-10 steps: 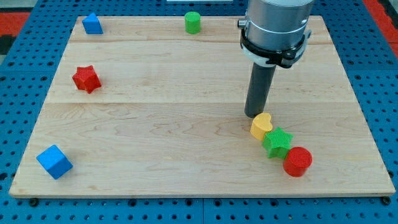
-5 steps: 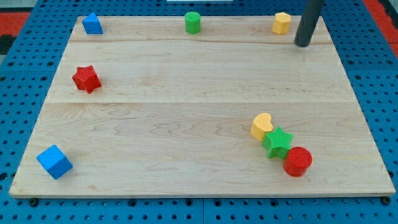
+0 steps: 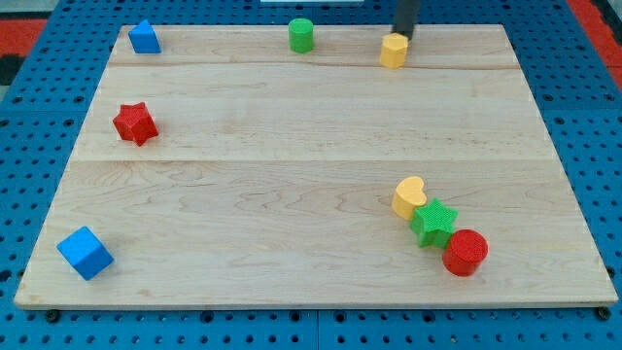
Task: Move the yellow hexagon to the bottom of the yellow heart
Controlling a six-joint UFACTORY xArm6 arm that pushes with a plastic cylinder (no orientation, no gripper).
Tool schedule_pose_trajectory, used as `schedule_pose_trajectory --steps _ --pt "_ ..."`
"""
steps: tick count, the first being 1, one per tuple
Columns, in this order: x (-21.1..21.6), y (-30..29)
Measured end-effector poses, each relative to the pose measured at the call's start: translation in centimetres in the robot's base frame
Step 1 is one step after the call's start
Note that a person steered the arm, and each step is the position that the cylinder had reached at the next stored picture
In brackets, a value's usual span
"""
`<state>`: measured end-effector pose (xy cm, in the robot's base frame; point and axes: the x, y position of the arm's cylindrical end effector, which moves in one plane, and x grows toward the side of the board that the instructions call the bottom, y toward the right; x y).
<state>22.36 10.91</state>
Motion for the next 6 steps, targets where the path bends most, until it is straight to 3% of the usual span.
schedule_pose_trajectory --steps 6 --pt "17.3 -2.4"
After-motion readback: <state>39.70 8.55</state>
